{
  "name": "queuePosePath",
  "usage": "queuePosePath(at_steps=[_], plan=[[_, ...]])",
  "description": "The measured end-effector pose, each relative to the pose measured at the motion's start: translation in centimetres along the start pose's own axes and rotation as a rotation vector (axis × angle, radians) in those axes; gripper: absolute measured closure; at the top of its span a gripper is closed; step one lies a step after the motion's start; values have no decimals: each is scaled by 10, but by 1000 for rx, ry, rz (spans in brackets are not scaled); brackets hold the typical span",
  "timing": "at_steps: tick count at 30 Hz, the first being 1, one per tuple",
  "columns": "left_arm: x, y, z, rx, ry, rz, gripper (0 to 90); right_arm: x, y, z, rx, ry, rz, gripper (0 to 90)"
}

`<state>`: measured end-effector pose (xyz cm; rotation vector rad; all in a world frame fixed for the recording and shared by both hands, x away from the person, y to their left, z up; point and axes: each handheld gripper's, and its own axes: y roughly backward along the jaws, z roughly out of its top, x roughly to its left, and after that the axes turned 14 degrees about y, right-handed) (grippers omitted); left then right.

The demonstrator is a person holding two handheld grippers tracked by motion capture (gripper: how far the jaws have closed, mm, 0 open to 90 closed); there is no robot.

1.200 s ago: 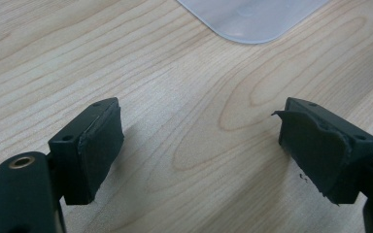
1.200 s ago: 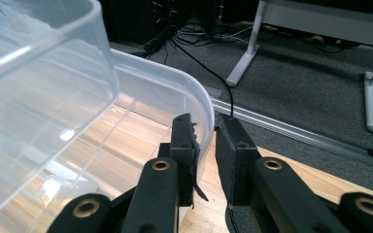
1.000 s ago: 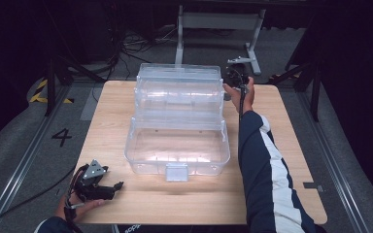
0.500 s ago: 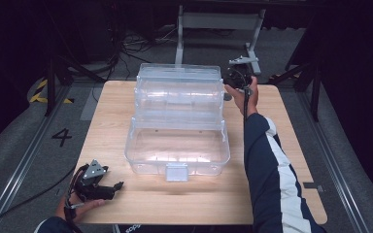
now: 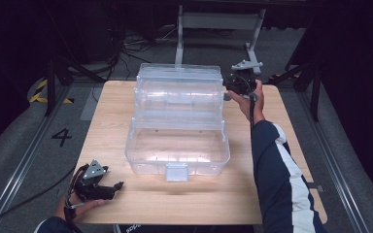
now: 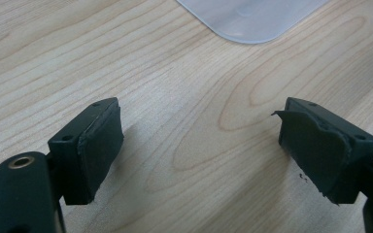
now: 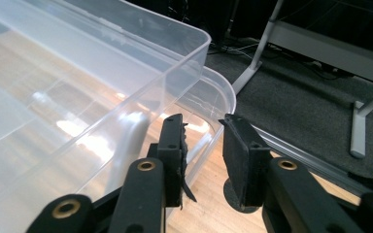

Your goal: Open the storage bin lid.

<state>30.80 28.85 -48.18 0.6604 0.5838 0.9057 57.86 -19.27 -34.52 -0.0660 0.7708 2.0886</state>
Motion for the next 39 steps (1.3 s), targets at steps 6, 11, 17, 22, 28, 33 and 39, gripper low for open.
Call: queuePosePath(at_steps=[6, 11, 17, 22, 28, 33, 39], plan=[[0, 0, 0, 2, -2, 2, 165, 2, 11, -4, -2, 21, 9, 659], [0, 0, 0, 2, -2, 2, 165, 3, 17, -8, 11, 52, 5, 627], [0, 0, 0, 1, -2, 2, 165, 4, 27, -12, 15, 60, 18, 595], [0, 0, 0, 1, -2, 2, 166, 5, 35, -13, 16, 81, 22, 583], [0, 0, 0, -1, 0, 4, 165, 7, 48, -13, 18, 84, 36, 549], [-1, 0, 0, 0, 4, 5, 165, 10, 59, -16, 18, 103, 42, 548], [0, 0, 0, -2, 3, 6, 165, 14, 70, -22, 27, 114, 54, 524]])
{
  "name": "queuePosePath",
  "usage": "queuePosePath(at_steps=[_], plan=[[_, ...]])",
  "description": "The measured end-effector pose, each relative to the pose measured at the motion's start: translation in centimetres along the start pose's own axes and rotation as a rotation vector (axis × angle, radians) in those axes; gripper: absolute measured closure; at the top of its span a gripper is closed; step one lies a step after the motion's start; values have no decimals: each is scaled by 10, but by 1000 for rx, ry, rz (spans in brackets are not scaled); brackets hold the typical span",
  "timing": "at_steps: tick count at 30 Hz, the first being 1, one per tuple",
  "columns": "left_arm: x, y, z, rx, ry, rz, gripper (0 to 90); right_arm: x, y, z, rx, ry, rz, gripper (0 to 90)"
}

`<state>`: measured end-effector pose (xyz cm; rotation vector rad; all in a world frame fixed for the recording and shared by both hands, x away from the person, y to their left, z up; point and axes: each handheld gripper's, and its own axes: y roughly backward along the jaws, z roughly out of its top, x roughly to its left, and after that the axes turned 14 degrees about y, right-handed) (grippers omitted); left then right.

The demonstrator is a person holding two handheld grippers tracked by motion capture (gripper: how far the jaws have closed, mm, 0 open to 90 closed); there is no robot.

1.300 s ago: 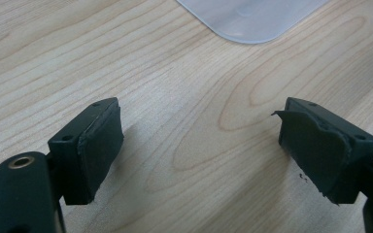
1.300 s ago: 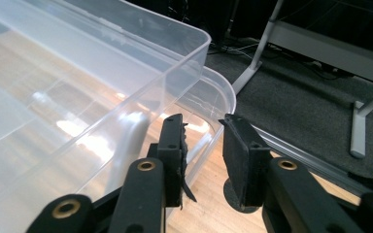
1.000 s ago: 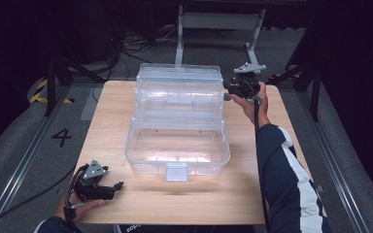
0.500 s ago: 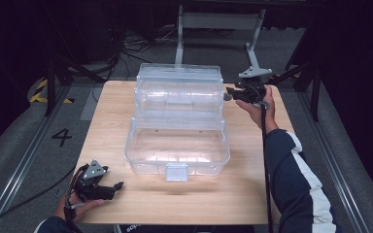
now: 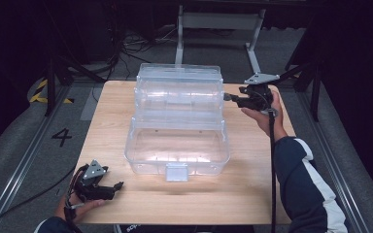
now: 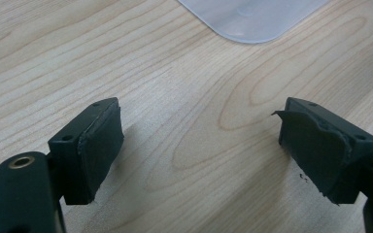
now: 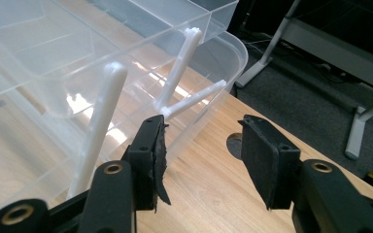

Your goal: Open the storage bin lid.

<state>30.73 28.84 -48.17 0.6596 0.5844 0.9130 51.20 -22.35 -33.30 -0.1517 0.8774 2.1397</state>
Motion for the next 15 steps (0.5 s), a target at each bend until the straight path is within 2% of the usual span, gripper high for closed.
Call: queuePosePath(at_steps=[7, 9, 15], plan=[[0, 0, 0, 1, 1, 0, 165, 7, 11, -7, 11, 25, 18, 509], [0, 0, 0, 1, 1, 0, 165, 10, 16, -9, 12, 42, 4, 509], [0, 0, 0, 0, 1, 0, 165, 18, 25, -16, 26, 68, 10, 502]])
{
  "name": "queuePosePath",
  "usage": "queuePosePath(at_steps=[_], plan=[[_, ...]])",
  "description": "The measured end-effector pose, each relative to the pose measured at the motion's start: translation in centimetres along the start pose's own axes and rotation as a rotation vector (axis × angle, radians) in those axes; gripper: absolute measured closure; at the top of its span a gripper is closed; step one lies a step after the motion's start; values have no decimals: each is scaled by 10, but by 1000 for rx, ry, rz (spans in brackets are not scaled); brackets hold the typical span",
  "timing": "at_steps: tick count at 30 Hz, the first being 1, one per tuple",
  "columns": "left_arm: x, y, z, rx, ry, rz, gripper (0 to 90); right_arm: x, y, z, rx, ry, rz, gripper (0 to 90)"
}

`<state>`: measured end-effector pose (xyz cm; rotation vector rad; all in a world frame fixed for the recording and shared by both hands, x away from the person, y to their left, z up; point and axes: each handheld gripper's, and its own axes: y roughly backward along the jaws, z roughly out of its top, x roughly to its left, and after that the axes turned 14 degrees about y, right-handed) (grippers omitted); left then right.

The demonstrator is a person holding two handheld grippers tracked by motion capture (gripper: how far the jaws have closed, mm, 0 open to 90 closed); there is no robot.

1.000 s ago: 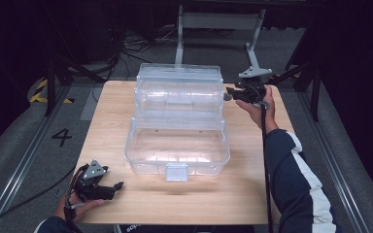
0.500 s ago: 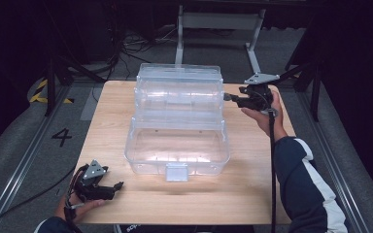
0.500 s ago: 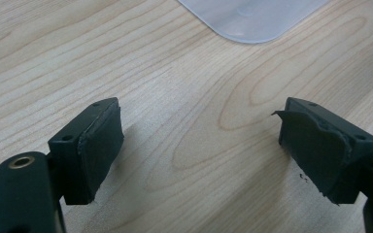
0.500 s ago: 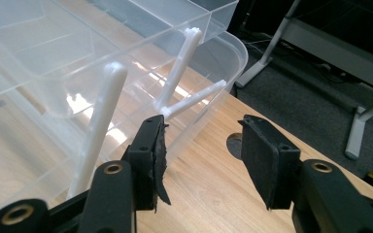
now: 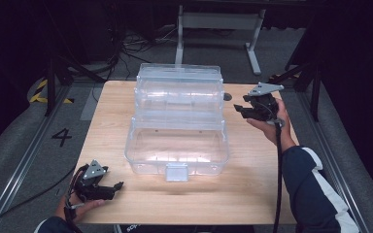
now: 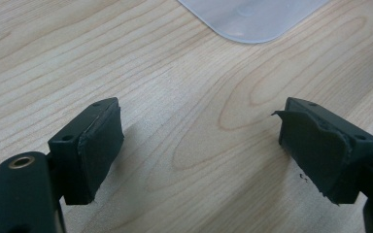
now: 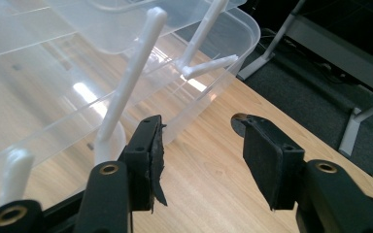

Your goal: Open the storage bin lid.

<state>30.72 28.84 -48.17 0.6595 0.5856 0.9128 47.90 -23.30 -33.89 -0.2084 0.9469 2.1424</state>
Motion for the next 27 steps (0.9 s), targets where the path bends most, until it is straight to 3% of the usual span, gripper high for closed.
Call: queuePosePath(at_steps=[9, 17, 27], plan=[[0, 0, 0, 0, -3, 0, 164, 15, 11, -15, 34, 28, 20, 484], [0, 0, 0, 0, 1, 1, 164, 25, 22, -31, 30, 36, 10, 459], [0, 0, 0, 0, 2, 2, 164, 48, 31, -60, 27, 39, 14, 382]])
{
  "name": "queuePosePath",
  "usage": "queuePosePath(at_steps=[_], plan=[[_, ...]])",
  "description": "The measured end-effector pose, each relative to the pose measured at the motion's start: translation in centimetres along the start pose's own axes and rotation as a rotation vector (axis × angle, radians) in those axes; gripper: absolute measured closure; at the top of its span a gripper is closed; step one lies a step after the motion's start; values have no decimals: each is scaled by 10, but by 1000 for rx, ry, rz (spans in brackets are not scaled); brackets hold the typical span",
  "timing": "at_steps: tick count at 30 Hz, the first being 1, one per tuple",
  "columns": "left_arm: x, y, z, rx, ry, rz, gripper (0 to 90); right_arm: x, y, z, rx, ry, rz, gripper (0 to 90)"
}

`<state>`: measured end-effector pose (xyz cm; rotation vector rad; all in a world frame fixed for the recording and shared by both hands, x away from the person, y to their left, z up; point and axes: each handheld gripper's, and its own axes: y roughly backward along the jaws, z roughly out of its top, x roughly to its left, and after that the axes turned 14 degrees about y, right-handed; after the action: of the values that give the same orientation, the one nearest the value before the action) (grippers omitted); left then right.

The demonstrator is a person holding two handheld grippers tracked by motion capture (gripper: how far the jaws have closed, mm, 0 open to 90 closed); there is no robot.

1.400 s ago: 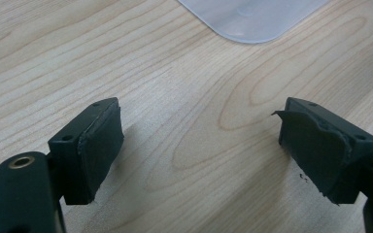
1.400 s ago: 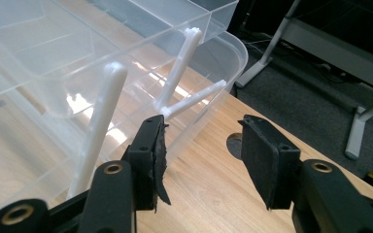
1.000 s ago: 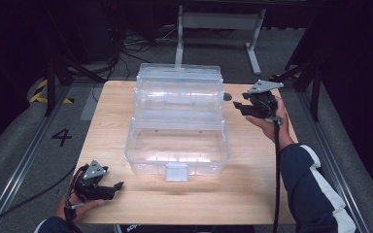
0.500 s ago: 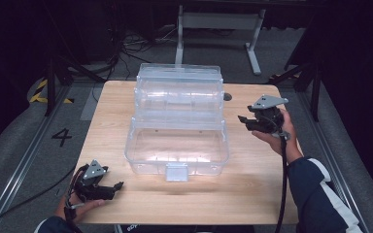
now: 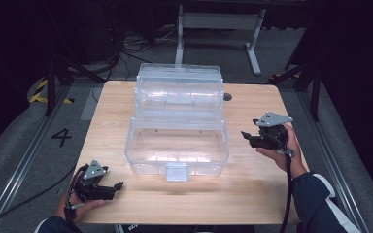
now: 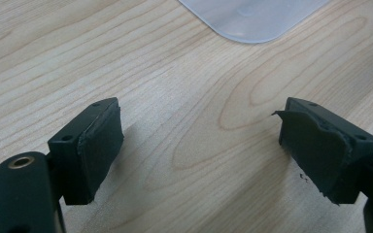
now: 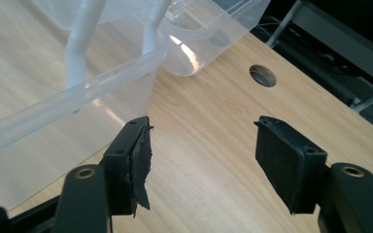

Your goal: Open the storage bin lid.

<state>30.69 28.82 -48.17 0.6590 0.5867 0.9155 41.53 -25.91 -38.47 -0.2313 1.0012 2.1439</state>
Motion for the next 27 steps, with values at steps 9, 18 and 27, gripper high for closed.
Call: queuePosePath(at_steps=[9, 18, 27], plan=[[0, 0, 0, 1, -1, -1, 164, 19, 11, -26, -2, 10, -18, 344], [2, -1, 2, 0, -33, -2, 152, 36, 15, -63, 12, -53, 18, 288], [3, -6, 8, 8, -47, -16, 146, 47, 25, -108, 39, -160, 50, 265]])
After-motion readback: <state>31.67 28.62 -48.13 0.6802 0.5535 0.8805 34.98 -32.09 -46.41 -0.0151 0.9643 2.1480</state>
